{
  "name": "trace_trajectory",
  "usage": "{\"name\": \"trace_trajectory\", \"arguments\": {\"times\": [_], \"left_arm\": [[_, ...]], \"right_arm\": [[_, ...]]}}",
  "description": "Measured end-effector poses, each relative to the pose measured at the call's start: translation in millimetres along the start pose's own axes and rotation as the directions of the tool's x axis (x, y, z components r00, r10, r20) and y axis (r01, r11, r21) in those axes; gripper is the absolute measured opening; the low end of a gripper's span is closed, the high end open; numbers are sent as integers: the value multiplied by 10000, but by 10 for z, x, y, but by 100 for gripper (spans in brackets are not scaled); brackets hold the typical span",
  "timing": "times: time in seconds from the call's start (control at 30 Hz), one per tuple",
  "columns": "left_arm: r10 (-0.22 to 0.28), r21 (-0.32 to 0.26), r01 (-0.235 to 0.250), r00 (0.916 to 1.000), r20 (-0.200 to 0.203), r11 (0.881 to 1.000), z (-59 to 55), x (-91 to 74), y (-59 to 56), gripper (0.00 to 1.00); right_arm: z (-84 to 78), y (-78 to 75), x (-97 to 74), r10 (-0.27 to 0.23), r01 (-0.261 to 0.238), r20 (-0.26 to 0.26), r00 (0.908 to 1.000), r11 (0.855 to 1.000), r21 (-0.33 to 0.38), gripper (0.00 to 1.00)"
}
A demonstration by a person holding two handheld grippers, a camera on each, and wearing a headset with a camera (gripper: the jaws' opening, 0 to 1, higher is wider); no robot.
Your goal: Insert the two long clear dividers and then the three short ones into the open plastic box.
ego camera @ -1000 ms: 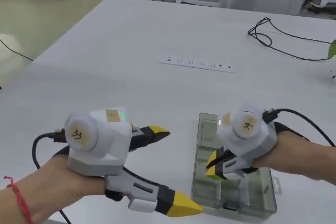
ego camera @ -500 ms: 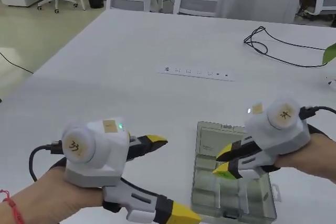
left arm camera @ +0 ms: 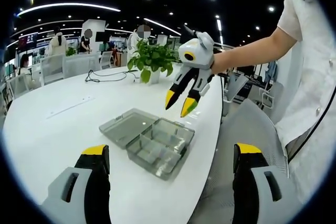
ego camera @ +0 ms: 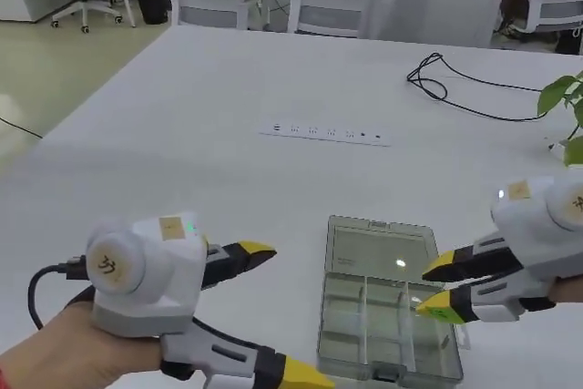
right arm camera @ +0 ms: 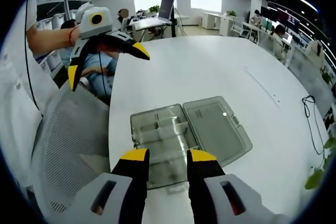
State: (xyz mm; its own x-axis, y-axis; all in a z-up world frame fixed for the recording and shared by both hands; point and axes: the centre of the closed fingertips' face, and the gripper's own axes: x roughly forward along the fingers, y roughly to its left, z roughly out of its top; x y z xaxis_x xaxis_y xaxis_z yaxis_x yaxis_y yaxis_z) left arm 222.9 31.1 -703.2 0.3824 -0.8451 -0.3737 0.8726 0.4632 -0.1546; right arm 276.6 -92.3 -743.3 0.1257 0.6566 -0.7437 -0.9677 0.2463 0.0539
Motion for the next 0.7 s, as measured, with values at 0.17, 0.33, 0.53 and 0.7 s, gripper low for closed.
{"name": "trace_trajectory", "arguments": {"times": [0.17, 0.33, 0.53, 0.7], "left_arm": [[-24, -22, 25, 10000, 78, 10000, 25, 26, -12, 100], [-105, -29, 105, 9999, 134, 9999, 41, 58, -18, 100], [-215, 20, 214, 9996, 163, 9998, 62, 116, -21, 100], [-311, 1, 311, 9995, 93, 9995, 36, 171, -43, 100]], "right_arm": [[-253, -52, -198, -234, 240, -362, 9991, 9996, 160, 34], [-484, -42, -316, -351, 358, -792, 9962, 9993, 74, 39], [-887, -82, -395, -381, 367, -1648, 9856, 9993, -115, 46], [-1198, -111, -415, -397, 282, -2569, 9656, 9984, -485, 49]]}}
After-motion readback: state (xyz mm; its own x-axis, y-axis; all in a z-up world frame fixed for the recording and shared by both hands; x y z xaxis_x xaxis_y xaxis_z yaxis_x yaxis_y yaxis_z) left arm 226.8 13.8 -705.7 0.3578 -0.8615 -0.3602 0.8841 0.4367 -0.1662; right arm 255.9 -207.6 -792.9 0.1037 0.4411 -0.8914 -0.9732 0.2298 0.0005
